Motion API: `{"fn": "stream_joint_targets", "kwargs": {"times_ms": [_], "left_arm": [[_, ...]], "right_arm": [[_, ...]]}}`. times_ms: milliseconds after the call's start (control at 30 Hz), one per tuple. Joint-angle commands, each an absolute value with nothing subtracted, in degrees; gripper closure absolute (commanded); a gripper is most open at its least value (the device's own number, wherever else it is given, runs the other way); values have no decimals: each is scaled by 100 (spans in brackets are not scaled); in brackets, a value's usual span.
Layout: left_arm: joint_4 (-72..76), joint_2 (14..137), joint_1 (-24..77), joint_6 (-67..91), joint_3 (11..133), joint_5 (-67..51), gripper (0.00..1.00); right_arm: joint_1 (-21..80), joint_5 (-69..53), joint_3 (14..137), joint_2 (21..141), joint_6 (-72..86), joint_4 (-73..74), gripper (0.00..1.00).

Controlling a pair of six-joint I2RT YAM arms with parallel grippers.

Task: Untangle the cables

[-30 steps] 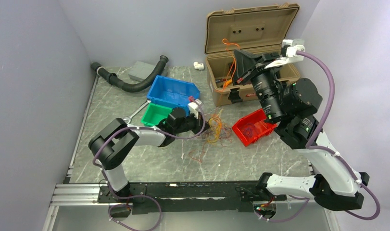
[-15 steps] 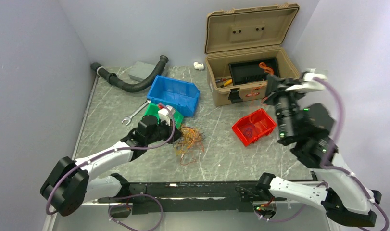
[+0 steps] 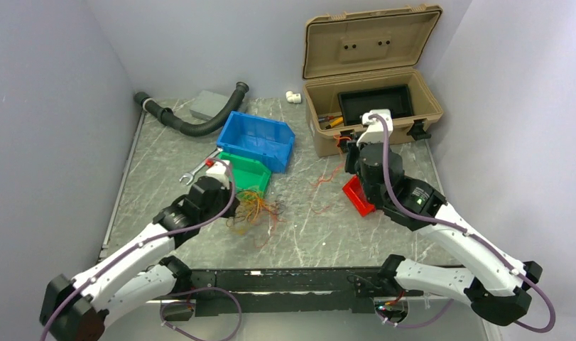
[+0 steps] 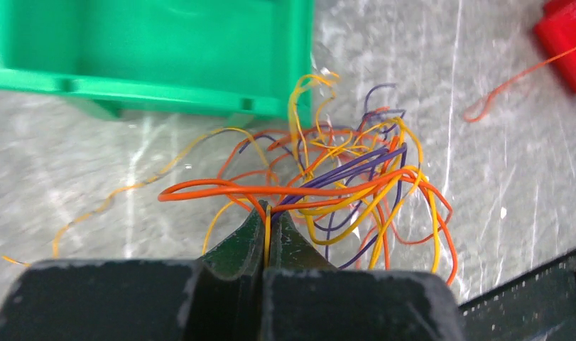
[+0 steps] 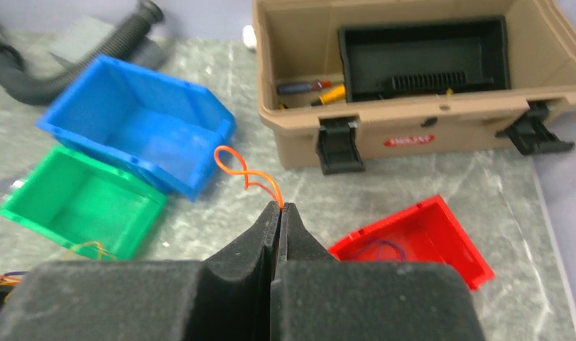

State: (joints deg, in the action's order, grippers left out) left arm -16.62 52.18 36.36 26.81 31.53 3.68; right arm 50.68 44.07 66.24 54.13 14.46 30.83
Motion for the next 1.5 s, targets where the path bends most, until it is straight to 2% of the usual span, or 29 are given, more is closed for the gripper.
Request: {"fn": "stream_joint_targets", "kwargs": {"times_ms": [0,167,333,533,1033,1200,1467], "left_arm": [[-2345,4423,3622,3098,3335,1716,100],[-3070,4248,3603,3367,3608,2584,100],[-3479,4240,3587,3417,3825,2851,100],[-3564,3961,3586,3498,3725,2924,100],[-3785,3268,3579,3733,3401,2507,100],[-3887,2884,3576,3871,3203,2396,100],[-3900,2910,3577,3822,3140,2391,100]], "right_arm": [[5029,3738,7458,5580,1063,2371,100],[5037,2965,8300,6249,431,1927,100],[5029,2759,9203,7239,-110,1658,100],[4907,2957,9969,8278,-578,1233,100],[4259,1700,12106,10790,-88,1627,100],[4236,1314,12148,11124,234,1661,100],[4227,852,11128,10834,615,1184,100]]}}
